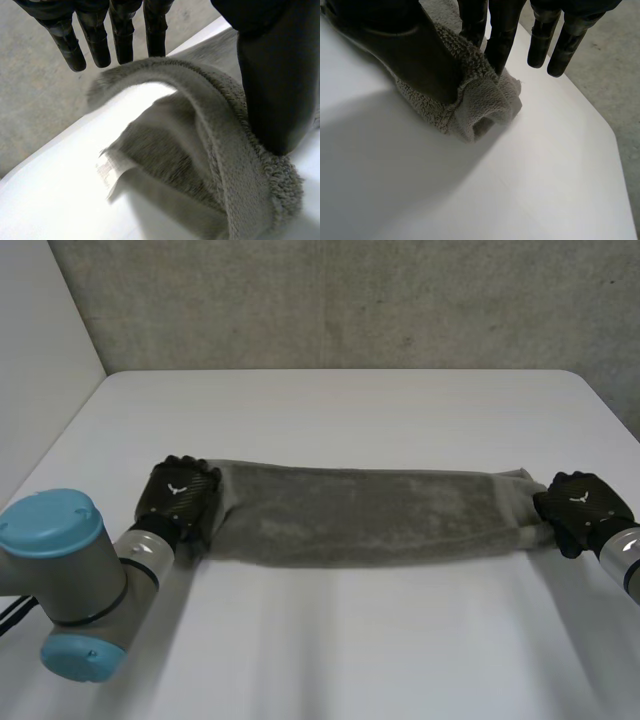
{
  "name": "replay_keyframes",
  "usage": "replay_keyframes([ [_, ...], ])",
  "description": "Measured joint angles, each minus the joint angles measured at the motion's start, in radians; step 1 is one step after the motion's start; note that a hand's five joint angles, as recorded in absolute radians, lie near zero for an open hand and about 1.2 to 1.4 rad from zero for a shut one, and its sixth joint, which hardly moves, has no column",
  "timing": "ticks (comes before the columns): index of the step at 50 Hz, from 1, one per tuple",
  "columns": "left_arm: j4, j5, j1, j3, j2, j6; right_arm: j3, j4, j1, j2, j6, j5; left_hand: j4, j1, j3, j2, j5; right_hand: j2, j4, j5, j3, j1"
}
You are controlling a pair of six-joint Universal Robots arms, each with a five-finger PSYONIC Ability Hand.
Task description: Fold the towel.
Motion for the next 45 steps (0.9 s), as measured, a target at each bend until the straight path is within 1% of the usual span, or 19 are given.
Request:
replay_keyframes([
  [8,0.001,0.001,0.065,0.019,-0.013,0.01,-0.019,-0.003,-0.034,0.0,-0.018,-0.002,0.0,0.0,0.0,0.0,0.0,0.0,0.0,0.0,0.0,0.0],
  [18,0.0,-0.002,0.12,0.032,-0.046,0.106,-0.034,-0.004,-0.069,0.0,-0.053,-0.004,0.0,0.0,0.0,0.0,0.0,0.0,0.0,0.001,0.0,0.0],
  [27,-0.007,-0.003,0.117,0.009,-0.019,0.122,-0.051,-0.001,-0.11,-0.005,-0.077,-0.017,0.0,0.0,0.0,0.0,-0.001,0.0,0.0,0.002,0.0,0.003],
  [37,-0.009,-0.002,0.095,-0.045,0.058,0.11,-0.074,0.003,-0.191,-0.022,-0.152,-0.061,0.0,0.0,0.0,0.0,-0.002,0.0,0.0,0.002,0.0,0.003],
  [41,-0.01,-0.003,0.078,-0.06,0.102,0.091,-0.091,0.004,-0.223,-0.041,-0.179,-0.085,0.0,0.0,0.0,0.0,-0.002,0.0,0.0,0.002,0.0,0.003],
  [45,-0.012,-0.002,0.07,-0.066,0.151,0.037,-0.126,0.01,-0.236,-0.073,-0.184,-0.096,0.0,0.0,0.0,0.0,-0.002,0.0,0.0,0.002,0.0,0.003],
])
